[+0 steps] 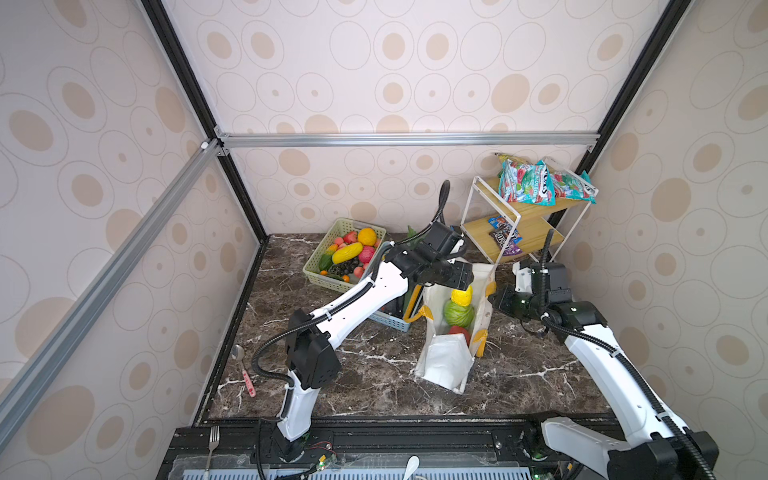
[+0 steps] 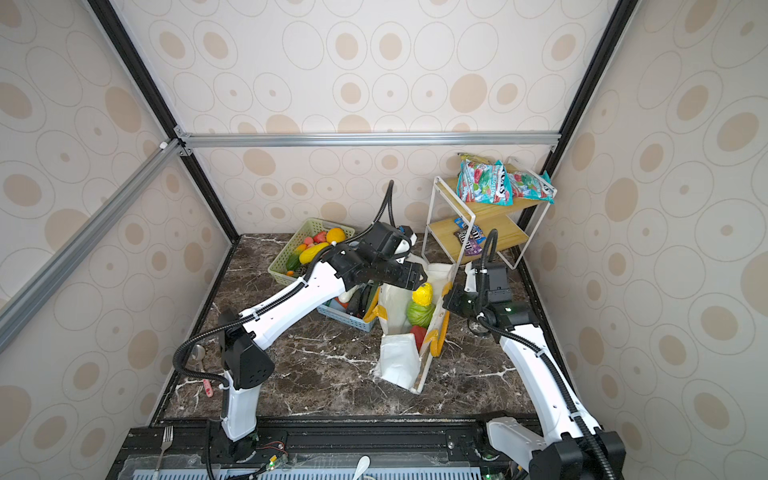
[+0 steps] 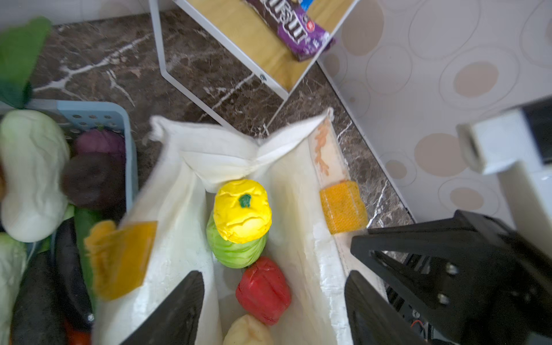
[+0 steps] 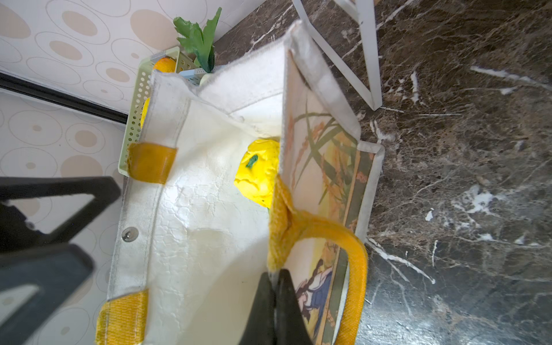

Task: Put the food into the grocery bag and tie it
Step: 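Withdraw the left gripper from the bag back over the blue basket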

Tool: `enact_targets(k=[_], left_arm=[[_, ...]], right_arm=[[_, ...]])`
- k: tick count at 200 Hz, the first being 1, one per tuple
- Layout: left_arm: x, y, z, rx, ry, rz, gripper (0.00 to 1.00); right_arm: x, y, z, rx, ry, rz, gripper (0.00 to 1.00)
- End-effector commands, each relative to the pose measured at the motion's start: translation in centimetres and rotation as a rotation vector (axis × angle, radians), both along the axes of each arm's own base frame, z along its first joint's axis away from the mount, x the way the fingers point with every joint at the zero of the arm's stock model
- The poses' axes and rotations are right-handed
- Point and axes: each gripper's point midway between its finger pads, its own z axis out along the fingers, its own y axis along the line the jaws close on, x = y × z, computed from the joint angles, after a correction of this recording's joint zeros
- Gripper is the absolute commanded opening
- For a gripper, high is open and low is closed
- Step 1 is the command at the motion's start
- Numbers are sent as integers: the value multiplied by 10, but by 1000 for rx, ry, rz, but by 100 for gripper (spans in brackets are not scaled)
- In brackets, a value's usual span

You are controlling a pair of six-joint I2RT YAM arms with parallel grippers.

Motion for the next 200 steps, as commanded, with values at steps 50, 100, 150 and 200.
enact_targets(k=[50,100,150,200], left_arm=[[30,64,46,-123,-44,135,74],[61,142,45,4,-112,355,75],[84,218,21,196,-132,531,76],[96,271,-18,344,-93,630,75]], right_arm=[[-4,-2,0,-3,3,-6,0],[-2,-2,2,-6,3,1,0],[-1,-1,1,-6,4,2,0],[0,-1,2,-8,3,2,0]])
